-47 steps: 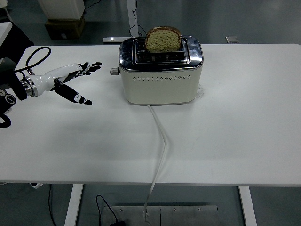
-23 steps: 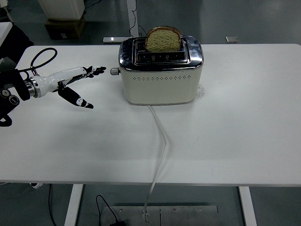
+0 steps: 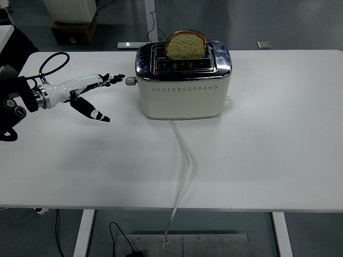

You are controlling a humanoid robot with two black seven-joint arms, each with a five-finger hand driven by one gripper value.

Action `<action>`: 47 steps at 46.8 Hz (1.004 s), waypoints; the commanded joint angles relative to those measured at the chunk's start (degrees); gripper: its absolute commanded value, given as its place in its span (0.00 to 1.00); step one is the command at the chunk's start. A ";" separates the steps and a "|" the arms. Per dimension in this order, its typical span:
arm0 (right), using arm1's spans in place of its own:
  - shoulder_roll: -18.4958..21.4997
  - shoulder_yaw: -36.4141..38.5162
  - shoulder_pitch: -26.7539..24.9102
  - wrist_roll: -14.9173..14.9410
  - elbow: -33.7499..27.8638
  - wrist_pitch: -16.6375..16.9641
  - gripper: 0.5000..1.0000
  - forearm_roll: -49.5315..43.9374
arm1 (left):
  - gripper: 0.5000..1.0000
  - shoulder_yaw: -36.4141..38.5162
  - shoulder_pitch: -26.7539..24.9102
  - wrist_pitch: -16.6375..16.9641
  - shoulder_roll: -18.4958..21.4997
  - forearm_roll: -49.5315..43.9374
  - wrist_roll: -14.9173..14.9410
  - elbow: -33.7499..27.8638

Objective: Press down toaster

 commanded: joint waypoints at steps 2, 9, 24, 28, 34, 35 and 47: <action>0.00 0.00 0.00 0.00 0.00 0.00 1.00 0.00 | 1.00 0.05 -0.02 0.30 -0.32 0.00 0.06 0.09; 0.00 0.00 0.00 0.00 0.00 0.00 1.00 0.00 | 1.00 0.40 0.07 0.39 -0.85 -0.09 0.06 0.09; 0.00 0.00 0.00 0.00 0.00 0.00 1.00 0.00 | 1.00 1.98 0.07 0.92 -1.99 -0.53 1.03 0.27; 0.00 0.00 0.00 0.00 0.00 0.00 1.00 0.00 | 1.00 2.07 0.15 2.06 -2.61 -0.53 1.03 0.35; 0.00 0.00 0.00 0.00 0.00 0.00 1.00 0.00 | 1.00 2.33 0.16 2.59 -2.87 -0.53 1.03 0.35; 0.00 0.00 0.00 0.00 0.09 0.00 1.00 0.00 | 1.00 2.42 0.07 2.59 -2.96 -0.53 1.12 0.35; 0.00 0.00 0.00 0.00 0.00 0.00 1.00 0.00 | 1.00 2.60 0.42 2.67 -3.57 -0.70 1.47 0.62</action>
